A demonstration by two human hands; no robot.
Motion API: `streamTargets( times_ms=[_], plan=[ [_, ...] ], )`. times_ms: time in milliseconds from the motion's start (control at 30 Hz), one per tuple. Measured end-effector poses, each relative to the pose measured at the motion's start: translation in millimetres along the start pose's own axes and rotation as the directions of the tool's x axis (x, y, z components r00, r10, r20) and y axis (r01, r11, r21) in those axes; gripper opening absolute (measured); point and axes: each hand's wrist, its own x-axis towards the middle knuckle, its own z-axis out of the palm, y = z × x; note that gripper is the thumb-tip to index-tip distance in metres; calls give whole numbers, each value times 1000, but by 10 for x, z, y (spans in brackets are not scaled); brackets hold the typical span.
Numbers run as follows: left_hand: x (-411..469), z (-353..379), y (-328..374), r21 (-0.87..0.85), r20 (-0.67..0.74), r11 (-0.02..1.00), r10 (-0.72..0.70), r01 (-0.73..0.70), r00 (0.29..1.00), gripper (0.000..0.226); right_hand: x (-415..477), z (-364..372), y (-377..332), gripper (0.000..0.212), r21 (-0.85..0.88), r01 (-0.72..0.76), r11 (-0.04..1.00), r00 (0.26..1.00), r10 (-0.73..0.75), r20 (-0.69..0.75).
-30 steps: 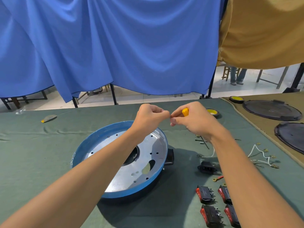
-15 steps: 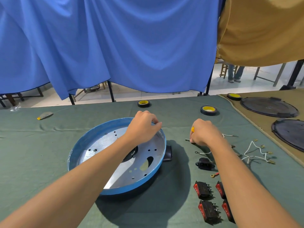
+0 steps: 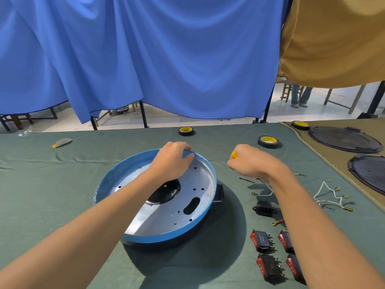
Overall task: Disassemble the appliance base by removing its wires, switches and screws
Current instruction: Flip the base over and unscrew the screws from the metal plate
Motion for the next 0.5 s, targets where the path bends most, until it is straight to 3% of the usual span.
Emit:
streamTargets(
  times_ms=[67,133,200,333,400,500],
  plan=[
    [-37,-38,-60,55,24,998,2,-3,1000,41,-42,-4,-98,15,75,67,995,998,-67,4],
    [-71,-69,-99,116,77,993,1,-10,997,49,-76,-23,-166,20,76,137,988,990,-134,-43],
    [-105,-92,-152,197,157,980,-24,-7,987,61,-128,-41,-249,18,103,230,968,958,-206,-198],
    [-153,-127,-300,304,224,952,-89,17,971,73,-207,-62,-427,24,329,511,794,764,-245,-597],
    [-192,-129,-349,337,217,941,-89,11,972,75,-205,-53,-527,21,418,612,671,703,-220,-676],
    [-280,-90,-390,346,183,938,-66,-2,981,72,-141,17,-673,18,392,657,644,649,-219,-729]
  ],
)
